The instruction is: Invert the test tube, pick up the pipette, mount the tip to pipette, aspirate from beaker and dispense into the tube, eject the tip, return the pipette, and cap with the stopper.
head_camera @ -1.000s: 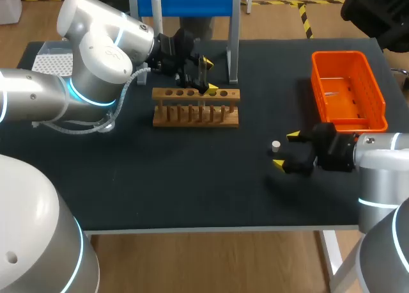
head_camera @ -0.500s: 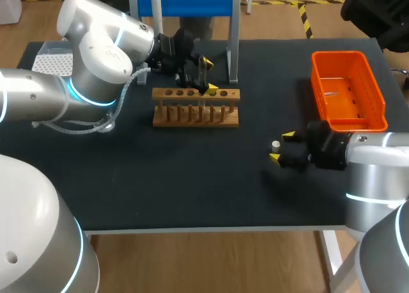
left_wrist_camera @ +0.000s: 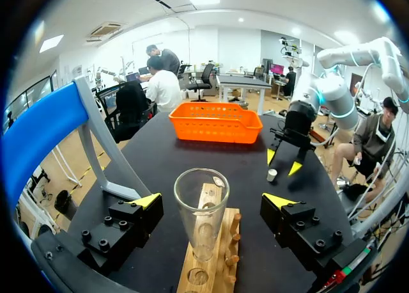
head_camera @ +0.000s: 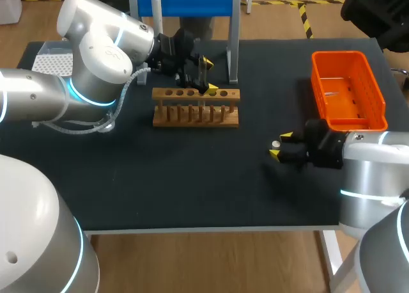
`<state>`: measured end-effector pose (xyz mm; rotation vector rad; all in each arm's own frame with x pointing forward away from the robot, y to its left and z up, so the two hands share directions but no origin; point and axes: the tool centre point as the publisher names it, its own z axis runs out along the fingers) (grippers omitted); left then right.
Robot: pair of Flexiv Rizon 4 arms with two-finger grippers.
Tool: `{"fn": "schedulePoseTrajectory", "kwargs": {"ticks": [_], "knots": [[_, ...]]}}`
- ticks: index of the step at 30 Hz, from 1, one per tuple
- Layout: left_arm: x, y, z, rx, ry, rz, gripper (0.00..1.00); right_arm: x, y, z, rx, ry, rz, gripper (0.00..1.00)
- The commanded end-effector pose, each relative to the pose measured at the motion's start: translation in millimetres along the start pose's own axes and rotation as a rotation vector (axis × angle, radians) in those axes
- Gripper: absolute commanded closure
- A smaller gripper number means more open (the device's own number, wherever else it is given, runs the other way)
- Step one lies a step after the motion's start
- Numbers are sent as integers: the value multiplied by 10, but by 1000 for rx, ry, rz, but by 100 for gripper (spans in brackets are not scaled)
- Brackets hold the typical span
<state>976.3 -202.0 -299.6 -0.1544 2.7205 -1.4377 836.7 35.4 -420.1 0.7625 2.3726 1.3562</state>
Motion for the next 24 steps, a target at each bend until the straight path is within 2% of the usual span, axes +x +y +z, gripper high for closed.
{"fn": "schedulePoseTrajectory", "kwargs": {"ticks": [1,9,24], "knots": [[-3,2,1,-1,1,0,0,-8,-3,56,3,-7,11,42],[-3,2,1,-1,1,0,0,-32,-22,89,8,-8,26,42],[-3,2,1,-1,1,0,0,-50,-48,129,21,-15,24,50]]}}
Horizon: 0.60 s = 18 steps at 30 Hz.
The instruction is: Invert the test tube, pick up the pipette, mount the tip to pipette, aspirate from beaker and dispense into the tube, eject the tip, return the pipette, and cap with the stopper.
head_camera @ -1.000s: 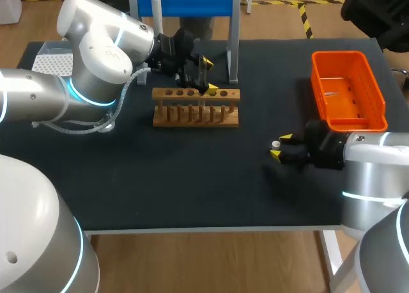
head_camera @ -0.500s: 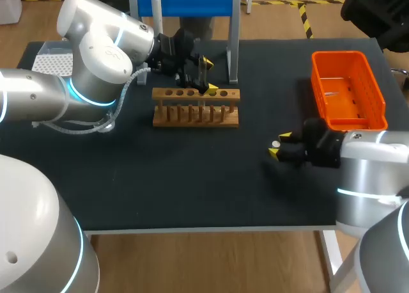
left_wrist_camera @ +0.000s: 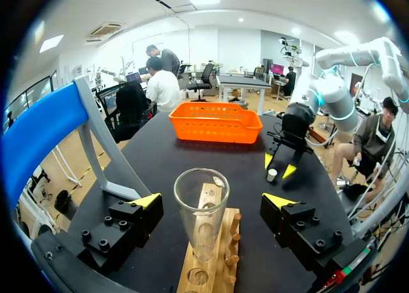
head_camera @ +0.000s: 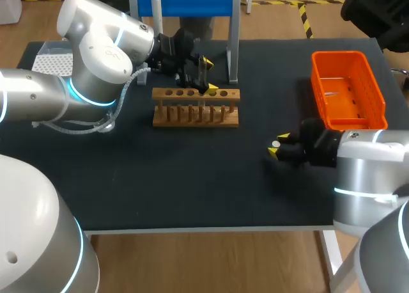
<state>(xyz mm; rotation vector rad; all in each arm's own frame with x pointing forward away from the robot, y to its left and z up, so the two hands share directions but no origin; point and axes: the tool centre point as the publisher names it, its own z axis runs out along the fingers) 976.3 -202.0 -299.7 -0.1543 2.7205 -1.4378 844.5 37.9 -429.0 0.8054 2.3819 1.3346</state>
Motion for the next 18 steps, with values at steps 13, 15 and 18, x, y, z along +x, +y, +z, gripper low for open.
{"fn": "schedulePoseTrajectory", "kwargs": {"ticks": [13,15,18], "knots": [[-4,2,1,-1,1,0,0,-7,-2,30,3,-7,-2,55],[-4,2,1,-1,1,0,0,-8,-3,31,4,-7,-3,56],[-4,2,1,-1,1,0,0,-9,-4,34,5,-7,-4,57]]}}
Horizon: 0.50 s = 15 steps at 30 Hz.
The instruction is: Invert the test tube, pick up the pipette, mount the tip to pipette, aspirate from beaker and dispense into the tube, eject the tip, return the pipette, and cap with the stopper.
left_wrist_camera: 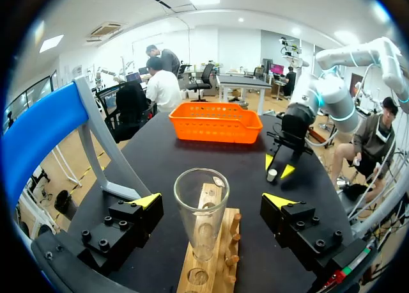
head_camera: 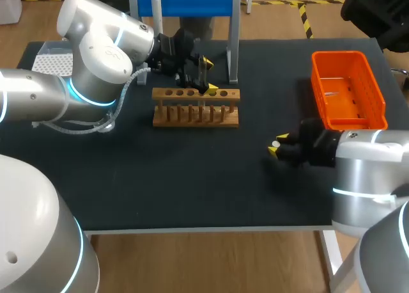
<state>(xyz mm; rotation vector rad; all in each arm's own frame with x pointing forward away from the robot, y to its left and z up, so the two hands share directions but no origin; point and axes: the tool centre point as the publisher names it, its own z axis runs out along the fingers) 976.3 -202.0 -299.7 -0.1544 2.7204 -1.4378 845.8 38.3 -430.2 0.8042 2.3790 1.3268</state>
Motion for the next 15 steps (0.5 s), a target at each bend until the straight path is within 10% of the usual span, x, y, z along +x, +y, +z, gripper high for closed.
{"fn": "schedulePoseTrajectory", "kwargs": {"ticks": [1,9,15], "knots": [[-4,2,1,-1,1,0,0,-1,-1,19,4,-1,-1,58],[-4,2,1,-1,1,0,0,-9,-10,29,10,-4,-2,60],[-4,2,1,-1,1,0,0,-17,-19,31,15,-7,-2,100]]}}
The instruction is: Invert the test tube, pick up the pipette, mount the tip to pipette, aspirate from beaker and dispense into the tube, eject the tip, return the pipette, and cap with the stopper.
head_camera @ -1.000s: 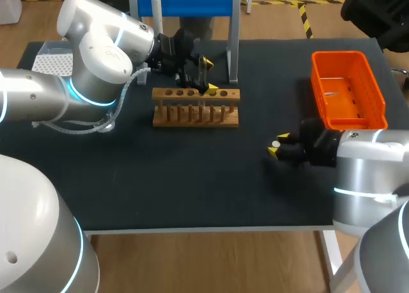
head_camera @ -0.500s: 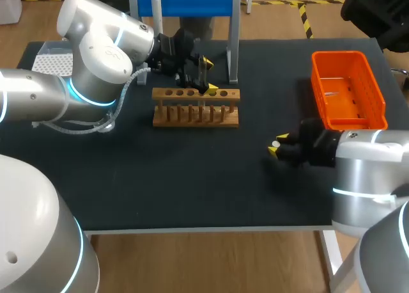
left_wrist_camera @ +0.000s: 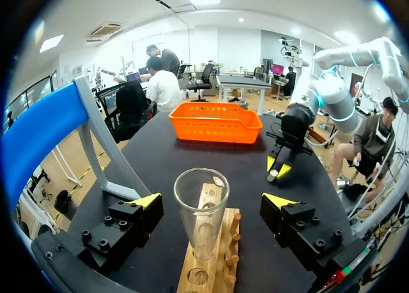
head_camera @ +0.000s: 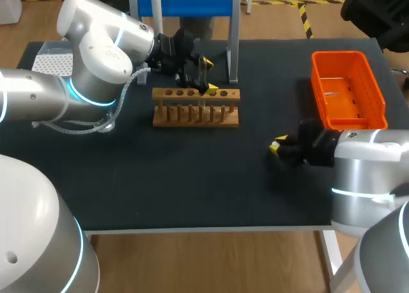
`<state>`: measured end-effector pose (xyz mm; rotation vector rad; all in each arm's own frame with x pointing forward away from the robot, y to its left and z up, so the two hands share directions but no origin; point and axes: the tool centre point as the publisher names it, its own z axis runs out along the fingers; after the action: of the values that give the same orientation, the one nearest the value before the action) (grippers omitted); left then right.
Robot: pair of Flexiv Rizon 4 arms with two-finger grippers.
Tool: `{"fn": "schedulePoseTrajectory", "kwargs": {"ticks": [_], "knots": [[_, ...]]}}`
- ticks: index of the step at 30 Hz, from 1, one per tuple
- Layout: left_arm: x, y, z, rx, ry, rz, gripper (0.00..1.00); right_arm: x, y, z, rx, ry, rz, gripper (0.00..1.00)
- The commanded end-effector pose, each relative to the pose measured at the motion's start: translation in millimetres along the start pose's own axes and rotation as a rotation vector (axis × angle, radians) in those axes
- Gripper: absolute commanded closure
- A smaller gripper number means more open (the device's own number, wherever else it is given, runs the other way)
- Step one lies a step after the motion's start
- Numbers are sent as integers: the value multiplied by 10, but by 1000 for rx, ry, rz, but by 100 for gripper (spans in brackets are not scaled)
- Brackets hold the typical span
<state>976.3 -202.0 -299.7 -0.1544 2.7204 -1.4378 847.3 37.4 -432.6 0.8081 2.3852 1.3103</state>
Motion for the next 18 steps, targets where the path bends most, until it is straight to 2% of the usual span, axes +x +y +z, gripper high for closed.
{"fn": "schedulePoseTrajectory", "kwargs": {"ticks": [1,9,18], "knots": [[-4,2,1,-1,1,0,0,0,0,17,4,-2,0,100],[-4,2,1,-1,1,0,0,-34,93,-35,-18,7,17,100],[-4,2,1,-1,1,0,0,-153,424,-175,-47,63,-9,100]]}}
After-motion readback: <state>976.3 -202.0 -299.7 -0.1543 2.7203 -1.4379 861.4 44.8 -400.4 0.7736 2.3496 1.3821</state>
